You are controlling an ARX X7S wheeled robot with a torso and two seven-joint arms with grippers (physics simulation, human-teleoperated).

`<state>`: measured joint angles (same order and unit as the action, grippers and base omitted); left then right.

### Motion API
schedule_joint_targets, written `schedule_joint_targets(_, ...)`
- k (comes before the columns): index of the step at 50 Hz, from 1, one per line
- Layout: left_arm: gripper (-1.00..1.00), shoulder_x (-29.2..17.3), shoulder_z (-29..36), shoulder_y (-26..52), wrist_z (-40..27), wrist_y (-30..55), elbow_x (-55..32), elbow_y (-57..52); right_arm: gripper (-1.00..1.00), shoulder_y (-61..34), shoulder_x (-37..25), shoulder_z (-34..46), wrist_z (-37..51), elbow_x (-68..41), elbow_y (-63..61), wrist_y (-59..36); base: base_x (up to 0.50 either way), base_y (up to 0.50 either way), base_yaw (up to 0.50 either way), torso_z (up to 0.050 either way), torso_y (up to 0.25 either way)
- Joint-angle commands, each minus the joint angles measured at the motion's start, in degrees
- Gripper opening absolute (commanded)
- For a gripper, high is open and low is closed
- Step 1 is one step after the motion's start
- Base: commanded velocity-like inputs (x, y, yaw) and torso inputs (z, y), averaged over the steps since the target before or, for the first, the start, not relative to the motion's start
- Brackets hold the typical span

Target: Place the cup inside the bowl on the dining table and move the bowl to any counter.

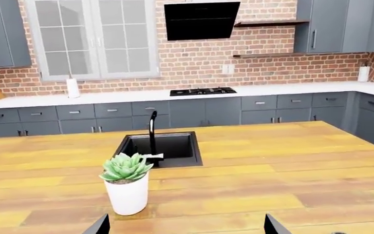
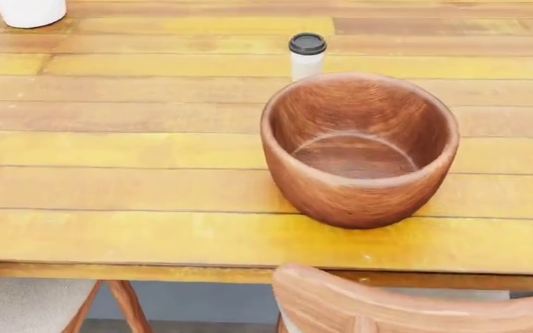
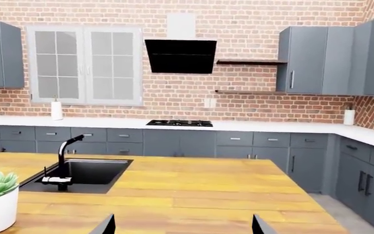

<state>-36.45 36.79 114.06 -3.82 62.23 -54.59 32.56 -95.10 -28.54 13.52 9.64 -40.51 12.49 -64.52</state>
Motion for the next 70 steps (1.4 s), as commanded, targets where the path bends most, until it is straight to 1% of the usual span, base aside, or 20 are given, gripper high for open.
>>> schedule_joint_targets(1,1.0,0.99,0.26,0.24,0.76,-0.35,0.68,0.46,1.0,0.73,-0.14,-0.88,-0.41,-0.35,-0.4,-0.07,0.5,0.2,0.0,0.0,0.0)
schedule_joint_targets(6,1.0,0.44,-0.12,-0.66,0.3,-0.24,0.25,-0.41,1.0,0.86,-0.15,-0.72,-0.05,-0.13,-0.12,-0.14,0.41,0.29,0.0,0.0,0.0)
schedule_joint_targets(16,1.0,0.07,-0.44,-1.43,-0.09,0.07,-0.28,-1.43,1.0,1.6,-0.46,-1.1,0.68,0.03,0.01,0.17,0.18,0.3,0.0,0.0,0.002)
schedule_joint_targets(23,1.0,0.01,-0.37,-1.43,0.12,0.17,-0.34,-1.67,1.0,1.73,-0.5,-1.45,0.99,-0.61,-0.15,-0.83,0.34,-0.07,0.0,0.0,0.0)
schedule_joint_targets(26,1.0,0.33,-0.99,-2.67,-1.08,-0.09,-0.85,-2.45,1.0,1.9,-0.53,-1.46,1.2,-0.57,-0.04,-0.88,0.28,-0.14,0.0,0.0,0.0)
schedule_joint_targets(35,1.0,0.54,-0.84,-2.77,-0.88,-0.15,-0.79,-2.28,1.0,2.2,-0.75,-1.52,1.21,-1.17,-0.23,-1.79,0.01,-0.22,0.0,0.0,0.001)
schedule_joint_targets(39,1.0,0.22,-0.8,-3.78,-1.01,0.11,-1.13,-2.99,1.0,2.29,-0.78,-0.8,1.45,-0.87,-0.41,-2.12,0.0,0.0,0.0,0.0,0.0)
schedule_joint_targets(46,1.0,0.22,-0.5,-1.93,0.26,-0.05,-0.46,-1.2,1.0,1.62,-0.53,-0.28,1.51,-0.45,0.28,-1.85,0.0,0.0,0.0,0.0,0.0)
schedule_joint_targets(50,1.0,0.19,-0.64,-2.46,-0.21,0.3,-0.79,-1.73,1.0,1.97,-0.73,0.32,1.14,-0.57,-0.02,-2.25,0.01,0.0,0.0,0.0,0.0)
schedule_joint_targets(59,1.0,-0.28,-1.3,-3.56,-0.98,0.59,-1.63,-3.04,1.0,2.05,-0.77,-0.49,1.8,-1.06,-0.18,-2.64,0.22,0.0,0.0,0.0,0.0)
schedule_joint_targets(63,1.0,0.29,-1.03,-3.14,-0.64,0.17,-1.2,-2.24,1.0,1.98,-0.7,-0.37,1.66,-1.21,-0.19,-2.71,0.23,0.0,0.0,0.0,0.0)
schedule_joint_targets(70,1.0,-0.17,-1.04,-3.31,-0.34,0.31,-1.32,-2.32,1.0,2.15,-0.59,-0.26,1.57,-1.3,-0.17,-2.48,0.22,0.0,0.0,0.0,0.0)
